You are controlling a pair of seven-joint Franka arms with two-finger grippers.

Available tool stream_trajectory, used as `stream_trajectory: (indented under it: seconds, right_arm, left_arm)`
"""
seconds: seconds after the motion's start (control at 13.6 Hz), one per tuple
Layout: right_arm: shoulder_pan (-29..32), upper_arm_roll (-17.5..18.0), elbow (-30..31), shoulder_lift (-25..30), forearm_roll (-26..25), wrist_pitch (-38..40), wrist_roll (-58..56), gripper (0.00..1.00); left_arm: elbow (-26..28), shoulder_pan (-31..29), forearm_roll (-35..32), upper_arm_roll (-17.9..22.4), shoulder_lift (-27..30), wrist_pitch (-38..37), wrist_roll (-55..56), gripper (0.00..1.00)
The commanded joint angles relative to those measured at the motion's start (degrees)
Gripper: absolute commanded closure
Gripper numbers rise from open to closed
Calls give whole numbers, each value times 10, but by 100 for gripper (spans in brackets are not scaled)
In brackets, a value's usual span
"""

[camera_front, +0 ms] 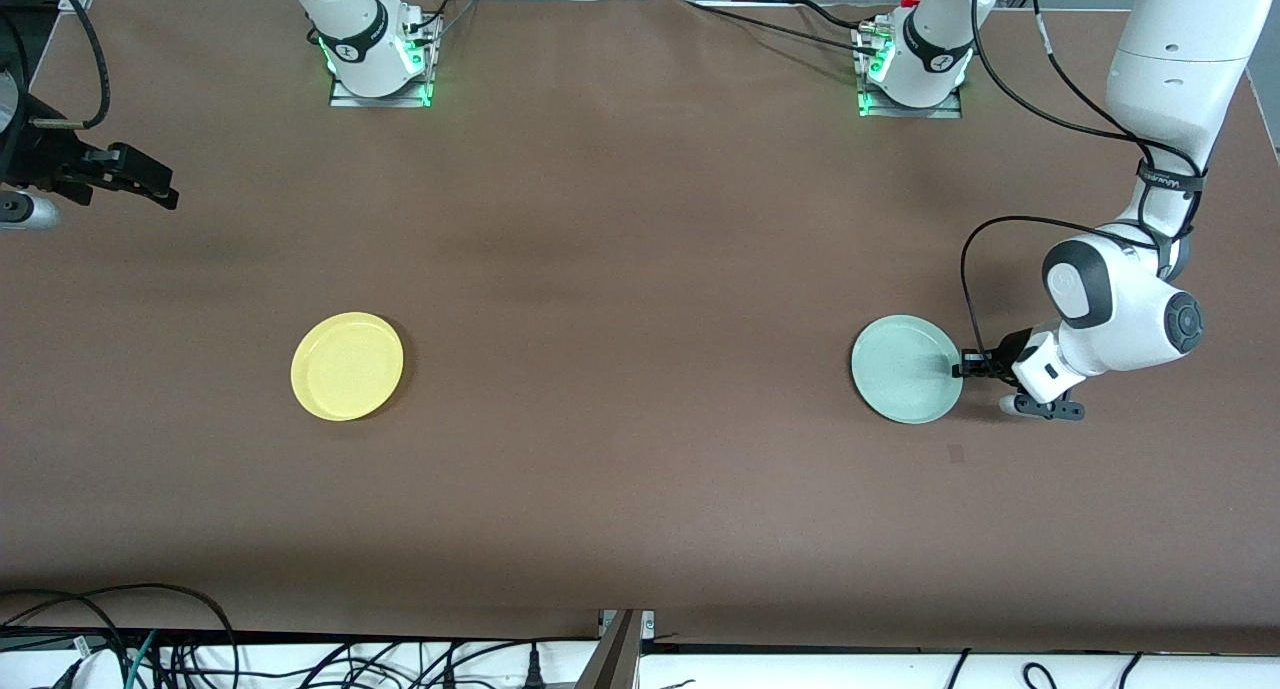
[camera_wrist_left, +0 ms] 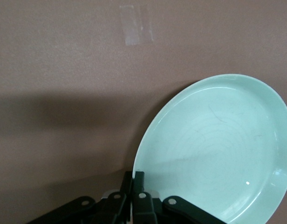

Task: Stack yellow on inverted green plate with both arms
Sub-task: 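Lift the green plate by its rim with the left gripper, tilting it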

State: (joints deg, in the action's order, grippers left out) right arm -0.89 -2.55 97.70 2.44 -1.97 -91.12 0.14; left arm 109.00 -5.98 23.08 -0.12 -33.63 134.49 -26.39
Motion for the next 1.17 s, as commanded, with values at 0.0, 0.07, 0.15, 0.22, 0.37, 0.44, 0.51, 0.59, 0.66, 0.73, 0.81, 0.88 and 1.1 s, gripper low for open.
stream_trajectory:
  seconds: [0.0,0.07,0.15,0.22,0.37,0.44,0.51,0.59,0.66,0.73,0.81,0.88,1.1]
  right_arm:
    - [3,1,-1,4,9,6,3,0]
    - [3,0,-1,3,9,6,3,0]
    - [3,1,0,3,9,6,3,0]
    - [3,0,-1,4,9,6,3,0]
    - [3,1,-1,3,9,6,3,0]
    - [3,1,-1,4,9,6,3,0]
    - [3,1,-1,3,9,6,3,0]
    - [3,0,-1,4,9,6,3,0]
    - [3,1,-1,3,9,6,3,0]
    - [3,1,-1,3,9,6,3,0]
    - [3,1,-1,3,9,6,3,0]
    - [2,1,-1,4,9,6,3,0]
    - [3,1,0,3,9,6,3,0]
  left_arm:
    - [-14,21,-2,3,28,-2,-8,100]
    - [-19,32,-2,1,36,-1,-6,100]
    - [-27,41,-3,-1,39,-1,-5,100]
    - [-38,51,-5,-1,41,-1,-6,100]
    - [-67,79,-59,-4,47,-1,-4,100]
    - [-84,96,-82,-4,47,0,-4,100]
    - [-100,115,-98,-4,47,2,-3,100]
    - [-112,133,-111,-4,46,5,-3,100]
    - [-123,148,-123,-4,46,7,-3,100]
    - [-134,161,-138,-4,43,8,-3,100]
    - [-147,177,-166,-3,41,20,-2,100]
    - [-157,190,-200,-3,40,35,4,100]
    - [-181,235,-333,-3,38,47,63,100]
